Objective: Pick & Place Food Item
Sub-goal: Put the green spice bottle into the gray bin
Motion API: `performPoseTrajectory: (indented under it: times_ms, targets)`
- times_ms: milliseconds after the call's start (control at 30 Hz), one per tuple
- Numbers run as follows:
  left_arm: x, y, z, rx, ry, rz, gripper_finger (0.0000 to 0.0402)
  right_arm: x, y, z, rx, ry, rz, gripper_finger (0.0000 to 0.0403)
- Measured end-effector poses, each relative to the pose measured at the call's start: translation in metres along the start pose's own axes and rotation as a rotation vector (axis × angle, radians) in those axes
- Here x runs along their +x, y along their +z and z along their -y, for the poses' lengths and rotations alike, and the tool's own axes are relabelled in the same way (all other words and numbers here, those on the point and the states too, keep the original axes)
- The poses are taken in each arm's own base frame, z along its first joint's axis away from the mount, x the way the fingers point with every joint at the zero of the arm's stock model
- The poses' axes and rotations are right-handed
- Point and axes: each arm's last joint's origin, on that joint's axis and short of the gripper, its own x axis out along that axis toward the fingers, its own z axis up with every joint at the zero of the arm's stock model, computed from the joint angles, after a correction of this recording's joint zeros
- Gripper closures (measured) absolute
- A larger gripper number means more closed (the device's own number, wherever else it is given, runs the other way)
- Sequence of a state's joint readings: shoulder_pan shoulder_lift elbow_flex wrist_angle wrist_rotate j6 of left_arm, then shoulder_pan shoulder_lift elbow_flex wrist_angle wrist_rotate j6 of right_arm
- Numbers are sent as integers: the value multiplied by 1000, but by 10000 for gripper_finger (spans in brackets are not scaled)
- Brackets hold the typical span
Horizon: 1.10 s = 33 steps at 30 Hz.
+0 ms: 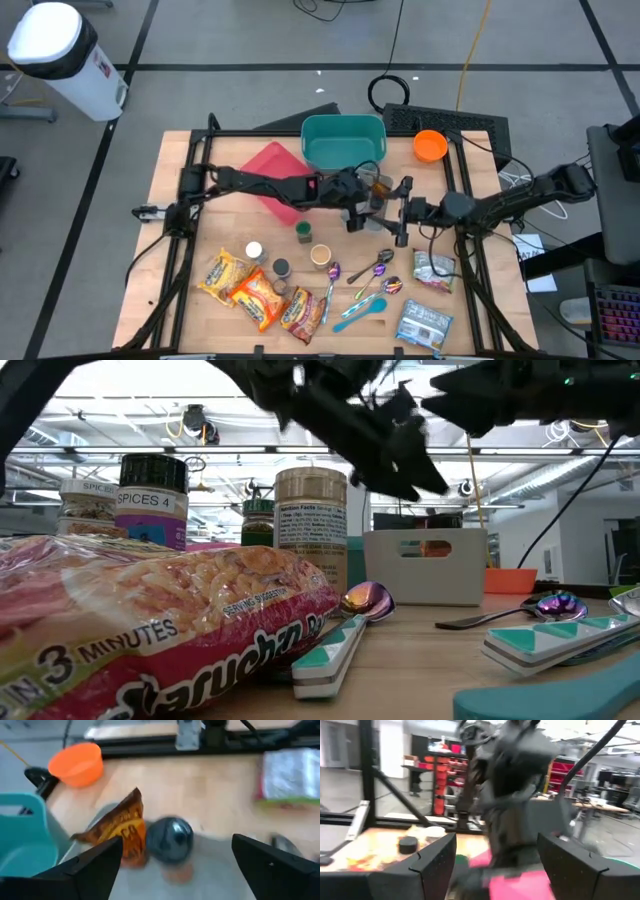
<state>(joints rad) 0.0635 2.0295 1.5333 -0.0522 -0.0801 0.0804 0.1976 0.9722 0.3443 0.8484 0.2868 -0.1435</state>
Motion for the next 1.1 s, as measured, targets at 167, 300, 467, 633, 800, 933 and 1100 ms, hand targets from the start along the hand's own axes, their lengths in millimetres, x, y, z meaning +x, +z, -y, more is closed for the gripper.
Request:
performPoseTrajectory:
  times_ms: [167,300,467,633,800,933,1100]
  targets:
    - [-44,4,9,63,-206,38,21,-4,7,-21,-5,37,-14,140]
    - [-95,6,6,64,-193,252,27,0,19,-37,-57,-16,-153,152]
    - [-152,-16,-13,11,-54,439,28,13,22,-50,-25,-95,-467,167]
    - [-186,-43,-22,-77,18,547,21,31,-2,-55,-48,-62,-649,185]
    - [-192,-61,-23,-117,54,564,25,45,-24,-50,-10,13,-766,201]
    - [-191,-63,-24,-128,87,553,30,45,-34,-42,-35,-9,-841,212]
    - [-189,-64,-24,-123,87,547,24,40,-39,-38,-28,-40,-917,228]
